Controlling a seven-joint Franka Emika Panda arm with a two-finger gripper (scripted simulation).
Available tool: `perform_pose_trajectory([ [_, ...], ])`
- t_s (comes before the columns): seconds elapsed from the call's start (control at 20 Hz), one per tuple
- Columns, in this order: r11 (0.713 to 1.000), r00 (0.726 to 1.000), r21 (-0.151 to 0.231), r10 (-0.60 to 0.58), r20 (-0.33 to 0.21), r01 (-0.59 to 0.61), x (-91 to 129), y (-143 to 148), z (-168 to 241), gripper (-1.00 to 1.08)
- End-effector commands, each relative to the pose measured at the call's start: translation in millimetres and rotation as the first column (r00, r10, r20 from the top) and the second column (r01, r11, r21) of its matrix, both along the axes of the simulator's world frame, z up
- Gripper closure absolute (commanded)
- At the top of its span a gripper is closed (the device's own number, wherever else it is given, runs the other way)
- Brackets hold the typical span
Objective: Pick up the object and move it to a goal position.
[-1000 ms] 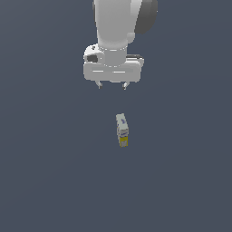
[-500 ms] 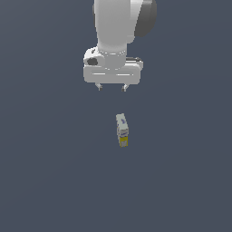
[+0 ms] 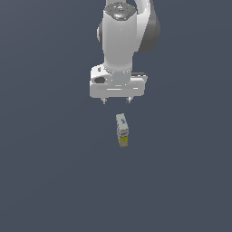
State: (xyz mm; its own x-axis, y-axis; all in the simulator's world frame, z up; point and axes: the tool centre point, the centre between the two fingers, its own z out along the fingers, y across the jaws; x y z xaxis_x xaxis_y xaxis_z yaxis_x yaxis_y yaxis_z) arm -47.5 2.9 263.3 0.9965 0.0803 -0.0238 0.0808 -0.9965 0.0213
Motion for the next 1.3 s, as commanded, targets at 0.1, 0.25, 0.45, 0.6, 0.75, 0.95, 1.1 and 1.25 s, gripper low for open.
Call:
perform_pose_trajectory([
  [0.1,0.998,0.998,0.010,0.063,0.009,-0.063,19.0,13.3,-27.6,-0.92],
  [0.25,0.995,0.995,0.015,0.094,0.015,-0.094,27.9,20.2,-42.1,-0.92],
  [0.45,0.992,0.992,0.021,0.121,0.020,-0.122,35.4,26.6,-55.2,-0.92],
  [0.6,0.991,0.991,0.023,0.131,0.022,-0.132,38.0,29.0,-60.2,-0.92],
  [0.75,0.991,0.991,0.023,0.130,0.020,-0.131,37.5,28.9,-60.3,-0.92],
  [0.95,0.991,0.991,0.023,0.130,0.020,-0.131,37.5,28.8,-65.8,-0.92],
  [1.1,0.991,0.991,0.023,0.131,0.021,-0.132,37.3,29.1,-76.7,-0.92],
  [1.25,0.991,0.991,0.023,0.132,0.021,-0.133,37.0,29.1,-92.6,-0.92],
])
